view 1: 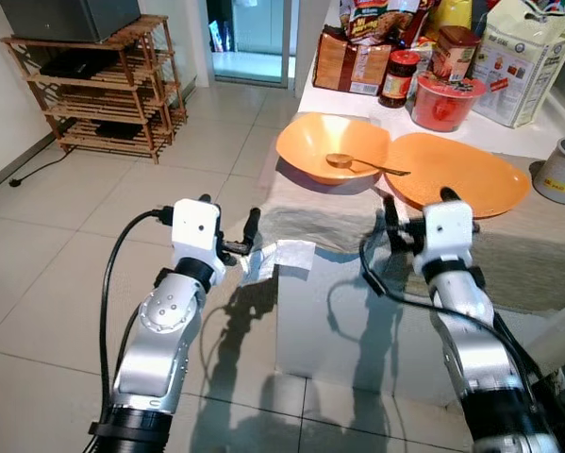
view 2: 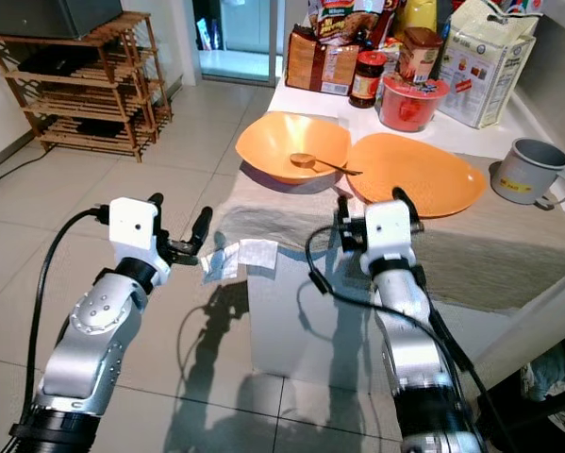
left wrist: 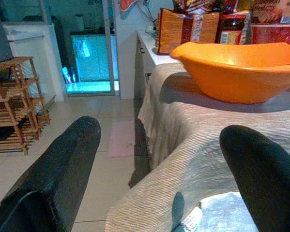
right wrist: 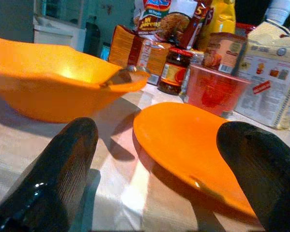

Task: Setting the table

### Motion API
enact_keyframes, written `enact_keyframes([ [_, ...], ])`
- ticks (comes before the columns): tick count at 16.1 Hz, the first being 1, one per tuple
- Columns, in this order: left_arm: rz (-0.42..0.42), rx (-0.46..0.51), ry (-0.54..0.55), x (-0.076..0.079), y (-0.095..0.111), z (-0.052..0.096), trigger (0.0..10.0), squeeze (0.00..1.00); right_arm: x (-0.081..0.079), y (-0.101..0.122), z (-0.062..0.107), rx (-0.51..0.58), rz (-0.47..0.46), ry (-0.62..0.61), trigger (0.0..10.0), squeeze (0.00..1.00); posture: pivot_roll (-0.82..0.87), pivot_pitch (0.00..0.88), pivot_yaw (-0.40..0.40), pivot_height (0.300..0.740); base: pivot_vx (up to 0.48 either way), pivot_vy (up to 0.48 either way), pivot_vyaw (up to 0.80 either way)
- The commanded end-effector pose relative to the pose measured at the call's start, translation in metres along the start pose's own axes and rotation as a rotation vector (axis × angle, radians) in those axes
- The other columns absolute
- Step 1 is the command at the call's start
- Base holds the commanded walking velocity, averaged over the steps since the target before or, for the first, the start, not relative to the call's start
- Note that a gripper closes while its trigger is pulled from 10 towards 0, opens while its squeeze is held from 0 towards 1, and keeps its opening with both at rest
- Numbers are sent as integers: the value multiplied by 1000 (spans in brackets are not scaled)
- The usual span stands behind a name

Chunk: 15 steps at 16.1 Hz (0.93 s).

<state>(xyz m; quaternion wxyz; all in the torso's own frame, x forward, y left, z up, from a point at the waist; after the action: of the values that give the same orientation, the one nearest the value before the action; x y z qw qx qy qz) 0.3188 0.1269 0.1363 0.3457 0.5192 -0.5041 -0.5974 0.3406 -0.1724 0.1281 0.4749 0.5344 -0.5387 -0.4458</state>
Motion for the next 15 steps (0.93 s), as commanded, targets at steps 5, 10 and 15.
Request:
enact_keyframes([
  [5,-19,2,18,-5,3,4,10000,0,-4,8,-15,36,-21,24,10000,0,106,6,-10,740,0,0,0],
  [10,-25,0,11,-3,2,6,10000,0,-7,16,-16,61,-32,44,10000,0,106,0,-11,740,0,0,0],
  [15,-23,-2,3,-1,2,6,10000,0,-6,11,-7,56,-23,39,10000,0,96,3,-8,740,0,0,0],
])
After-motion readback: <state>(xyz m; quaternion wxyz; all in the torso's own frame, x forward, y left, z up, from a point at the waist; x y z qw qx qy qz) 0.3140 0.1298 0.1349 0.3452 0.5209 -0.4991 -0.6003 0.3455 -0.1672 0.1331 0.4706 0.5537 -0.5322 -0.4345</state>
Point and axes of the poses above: a point about 5 cm out from each wrist's last joint towards the gripper, its own z axis pointing back from the gripper into the wrist, its own y axis along the axis of the wrist's last joint, x = y × z, the point moved 3 cm from there along -z, pointing out of the wrist towards the gripper, and after that the axes turned 12 degrees about -z, right-handed, at the moved point
